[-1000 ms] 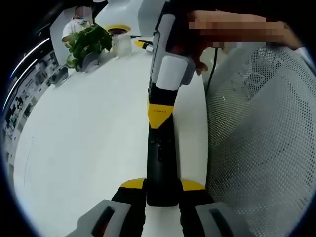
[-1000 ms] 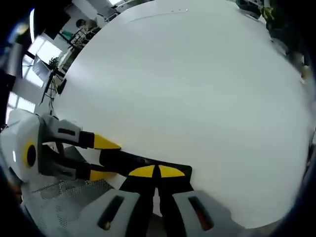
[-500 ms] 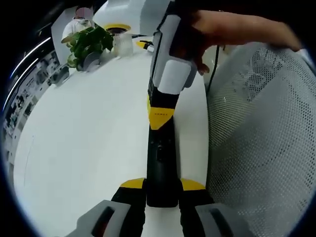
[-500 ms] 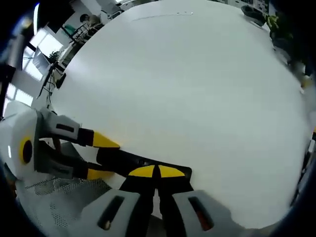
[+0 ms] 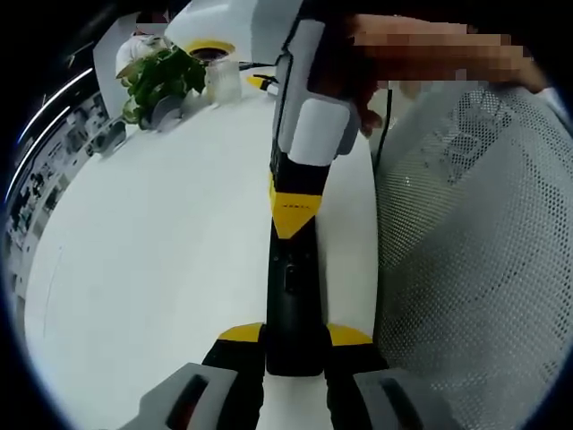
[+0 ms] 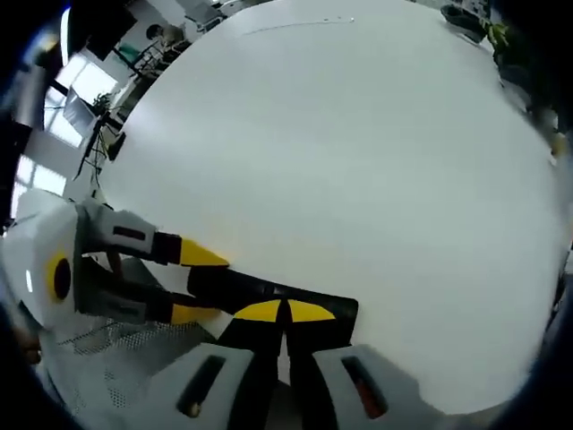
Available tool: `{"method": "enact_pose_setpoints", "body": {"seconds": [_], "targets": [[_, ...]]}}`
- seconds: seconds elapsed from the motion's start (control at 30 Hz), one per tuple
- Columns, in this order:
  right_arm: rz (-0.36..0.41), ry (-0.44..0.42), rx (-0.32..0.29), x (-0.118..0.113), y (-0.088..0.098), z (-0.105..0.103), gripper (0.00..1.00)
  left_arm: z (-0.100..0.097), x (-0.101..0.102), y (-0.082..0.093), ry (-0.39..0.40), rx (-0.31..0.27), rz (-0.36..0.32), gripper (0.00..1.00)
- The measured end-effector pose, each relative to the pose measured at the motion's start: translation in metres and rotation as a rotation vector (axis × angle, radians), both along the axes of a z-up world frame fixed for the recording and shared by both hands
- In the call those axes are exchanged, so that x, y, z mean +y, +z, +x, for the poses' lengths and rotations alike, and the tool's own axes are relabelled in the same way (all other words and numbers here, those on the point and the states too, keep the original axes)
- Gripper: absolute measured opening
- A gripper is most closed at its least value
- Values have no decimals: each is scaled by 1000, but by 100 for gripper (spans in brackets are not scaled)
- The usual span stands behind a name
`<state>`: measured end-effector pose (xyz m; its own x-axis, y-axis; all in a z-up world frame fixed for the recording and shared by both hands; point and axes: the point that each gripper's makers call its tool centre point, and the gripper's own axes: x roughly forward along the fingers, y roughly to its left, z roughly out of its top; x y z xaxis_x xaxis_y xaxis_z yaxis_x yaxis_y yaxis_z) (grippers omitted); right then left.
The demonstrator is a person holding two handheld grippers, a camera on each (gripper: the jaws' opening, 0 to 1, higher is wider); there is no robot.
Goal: Press the specified remote control buttons in sequence, fully releasing each button before pressing the next.
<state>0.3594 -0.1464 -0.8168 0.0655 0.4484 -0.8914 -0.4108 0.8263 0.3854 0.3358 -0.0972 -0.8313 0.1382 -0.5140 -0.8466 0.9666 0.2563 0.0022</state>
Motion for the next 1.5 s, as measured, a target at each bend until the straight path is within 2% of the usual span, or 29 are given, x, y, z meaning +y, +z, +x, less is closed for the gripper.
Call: {"method": "enact_pose_setpoints", "body": {"seconds": [0.43,0.73,0.93,1.03,1.27,1.5], "targets": [[-41,35,39,0,-7,-11,0,0,0,0,6,1,-6,25],[-94,112,-9,0,-7,-14,0,-1,0,0,9,1,-9,25],[-81,96,-4,-1,-8,-12,0,-1,0,0,13,2,-11,25],[-89,130,-31,0,-8,-12,0,0,0,0,11,3,-10,25],[-58,107,-9,-2,-8,-11,0,0,0,0,12,2,-11,25],[-97,154,-36,0,-7,-13,0,0,0,0,9,2,-19,25]]}}
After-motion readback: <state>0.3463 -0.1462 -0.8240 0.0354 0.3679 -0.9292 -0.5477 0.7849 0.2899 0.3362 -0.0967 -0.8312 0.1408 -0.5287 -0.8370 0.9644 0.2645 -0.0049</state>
